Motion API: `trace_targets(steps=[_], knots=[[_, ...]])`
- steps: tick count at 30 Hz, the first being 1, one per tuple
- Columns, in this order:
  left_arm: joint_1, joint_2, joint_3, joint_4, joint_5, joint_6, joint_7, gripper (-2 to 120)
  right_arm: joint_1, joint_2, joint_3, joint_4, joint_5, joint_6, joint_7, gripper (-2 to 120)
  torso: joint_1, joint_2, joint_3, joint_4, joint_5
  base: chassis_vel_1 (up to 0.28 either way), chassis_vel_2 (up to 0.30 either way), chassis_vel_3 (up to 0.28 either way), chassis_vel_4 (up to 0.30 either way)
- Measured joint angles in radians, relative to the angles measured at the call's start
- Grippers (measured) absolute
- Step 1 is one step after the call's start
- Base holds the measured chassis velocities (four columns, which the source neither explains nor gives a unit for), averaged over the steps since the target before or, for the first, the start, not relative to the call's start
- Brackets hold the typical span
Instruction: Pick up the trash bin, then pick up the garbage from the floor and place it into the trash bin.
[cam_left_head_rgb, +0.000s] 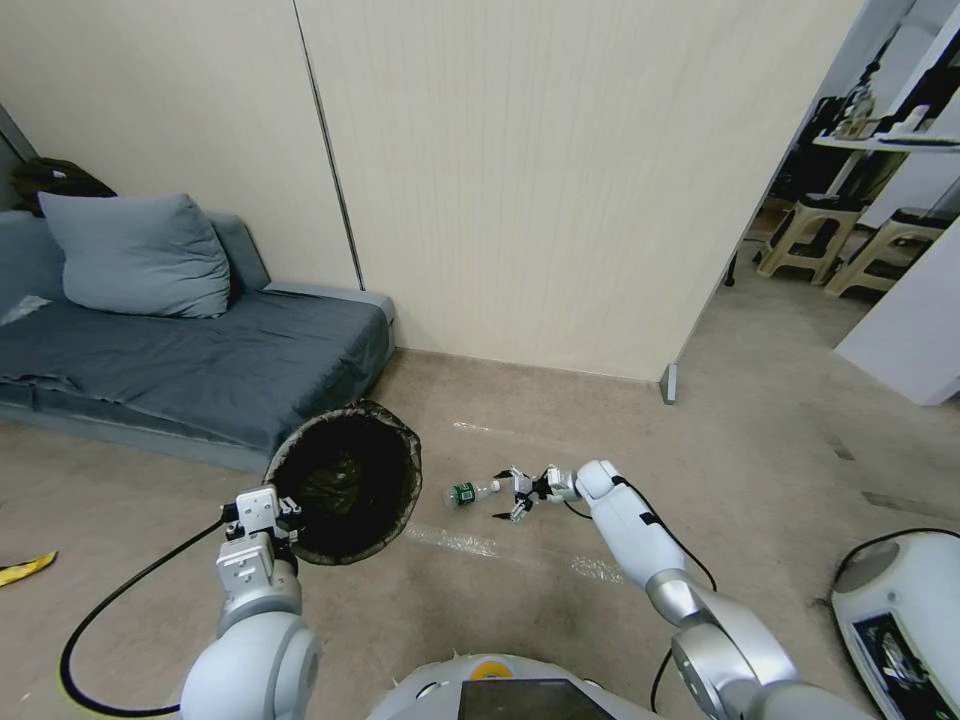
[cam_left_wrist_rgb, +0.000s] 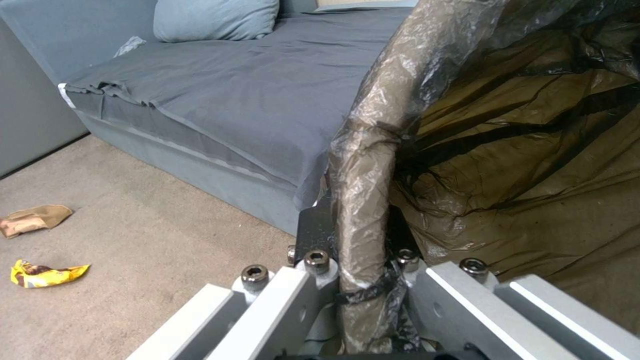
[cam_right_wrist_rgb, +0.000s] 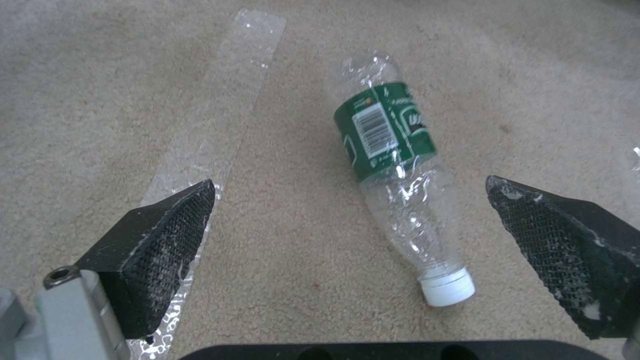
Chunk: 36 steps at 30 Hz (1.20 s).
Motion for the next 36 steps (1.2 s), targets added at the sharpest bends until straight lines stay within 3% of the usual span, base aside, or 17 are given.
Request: trace_targets(steps=[16,36], knots=[[0.003,-0.001,0.008,0.0,0.007,-0.007,-0.001,0,0.056,0.026,-0.014,-0.125,-0.004,0.011,0.071,100,0.0,0.0,0.0,0.0,0.0,0.0,0.0,0.0,0.0],[0.007,0.002,0.014,0.0,0.01,-0.009,-0.006,0,0.083,0.038,-0.084,-0.167,0.061,0.002,0.169,100,0.0,0.0,0.0,0.0001,0.0,0.0,0.0,0.0,0.0]])
